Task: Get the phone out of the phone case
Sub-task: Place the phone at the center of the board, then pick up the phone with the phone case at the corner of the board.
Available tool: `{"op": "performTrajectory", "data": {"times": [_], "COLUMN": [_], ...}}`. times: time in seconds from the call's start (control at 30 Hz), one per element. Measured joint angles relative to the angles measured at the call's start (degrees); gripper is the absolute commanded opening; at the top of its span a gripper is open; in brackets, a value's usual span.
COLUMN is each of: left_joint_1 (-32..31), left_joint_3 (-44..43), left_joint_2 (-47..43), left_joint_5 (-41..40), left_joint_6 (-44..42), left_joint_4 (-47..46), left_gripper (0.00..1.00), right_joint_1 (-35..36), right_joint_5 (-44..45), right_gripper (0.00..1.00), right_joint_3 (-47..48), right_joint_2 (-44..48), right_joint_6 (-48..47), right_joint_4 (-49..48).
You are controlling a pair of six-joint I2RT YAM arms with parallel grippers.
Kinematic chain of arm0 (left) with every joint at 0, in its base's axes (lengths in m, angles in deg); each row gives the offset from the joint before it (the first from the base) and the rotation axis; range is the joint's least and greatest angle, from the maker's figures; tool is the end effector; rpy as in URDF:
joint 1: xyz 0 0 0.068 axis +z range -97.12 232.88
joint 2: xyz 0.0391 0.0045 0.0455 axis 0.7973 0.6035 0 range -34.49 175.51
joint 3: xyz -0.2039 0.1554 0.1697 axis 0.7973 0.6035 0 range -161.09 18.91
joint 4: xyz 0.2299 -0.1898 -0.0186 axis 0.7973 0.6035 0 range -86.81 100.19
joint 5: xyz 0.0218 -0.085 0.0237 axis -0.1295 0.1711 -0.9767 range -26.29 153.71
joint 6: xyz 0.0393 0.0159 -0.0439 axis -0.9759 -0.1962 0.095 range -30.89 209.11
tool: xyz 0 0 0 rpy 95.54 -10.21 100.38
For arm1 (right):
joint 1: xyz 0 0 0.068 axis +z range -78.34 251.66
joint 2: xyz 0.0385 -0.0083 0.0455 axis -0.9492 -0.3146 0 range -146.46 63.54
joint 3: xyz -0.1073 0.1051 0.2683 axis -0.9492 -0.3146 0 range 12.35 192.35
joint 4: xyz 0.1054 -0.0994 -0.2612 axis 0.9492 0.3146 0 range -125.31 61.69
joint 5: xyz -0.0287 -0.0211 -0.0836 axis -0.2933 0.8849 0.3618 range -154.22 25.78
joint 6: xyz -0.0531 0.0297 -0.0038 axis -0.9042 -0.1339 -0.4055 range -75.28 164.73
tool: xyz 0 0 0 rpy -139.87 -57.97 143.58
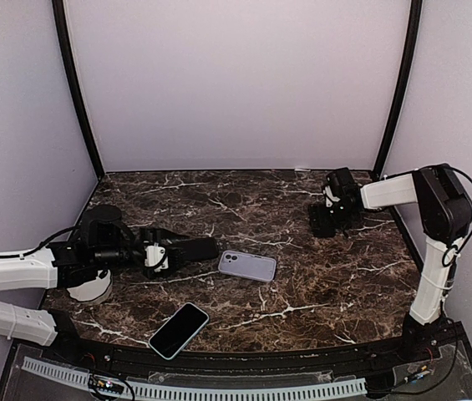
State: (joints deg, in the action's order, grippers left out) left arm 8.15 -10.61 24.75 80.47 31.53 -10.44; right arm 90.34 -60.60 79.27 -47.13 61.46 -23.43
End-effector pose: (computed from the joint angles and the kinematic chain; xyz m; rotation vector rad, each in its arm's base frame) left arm 0.1730 -0.1900 0.2495 1.5522 0.9897 -0.1137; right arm 0.4179 0.1382 0.1420 -0.0183 2.5471 0.1630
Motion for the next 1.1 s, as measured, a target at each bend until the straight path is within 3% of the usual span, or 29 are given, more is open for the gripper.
{"op": "performTrajectory", "data": {"times": [0.13, 0.37, 0.57, 0.83, 1.0, 1.1], "left_joint_1": [0.0, 0.0, 1.1, 5.9, 7.8, 9.5], "left_joint_3": [0.0, -0.3, -2.7, -7.3, -8.1, -9.0], "left_joint_2": [0.0, 0.0, 1.2, 2.4, 2.6, 2.6], "left_joint_5": [-0.8, -3.0, -12.3, -21.9, -28.7, -32.8], "left_joint_6": [0.9, 3.3, 9.4, 16.9, 19.8, 21.7], "left_joint_4": [0.0, -0.1, -3.5, -6.5, -8.4, -9.0], "left_gripper": [0.58, 0.61, 0.61, 0.61, 0.62, 0.62], "right_joint_1": [0.0, 0.2, 5.0, 19.3, 25.8, 28.8], "right_joint_5": [-0.1, -3.6, -5.6, -20.7, -30.5, -35.1], "right_gripper": [0.98, 0.99, 0.98, 0.99, 0.99, 0.99], "right_joint_3": [0.2, 0.3, -1.9, -10.9, -11.9, -7.5], "right_joint_2": [0.3, 3.9, 13.5, 22.9, 22.3, 18.3], "right_joint_6": [-0.7, -3.5, -9.8, -29.4, -41.7, -47.5], "right_joint_4": [1.3, 3.7, 0.0, -8.0, -6.8, -2.8]}}
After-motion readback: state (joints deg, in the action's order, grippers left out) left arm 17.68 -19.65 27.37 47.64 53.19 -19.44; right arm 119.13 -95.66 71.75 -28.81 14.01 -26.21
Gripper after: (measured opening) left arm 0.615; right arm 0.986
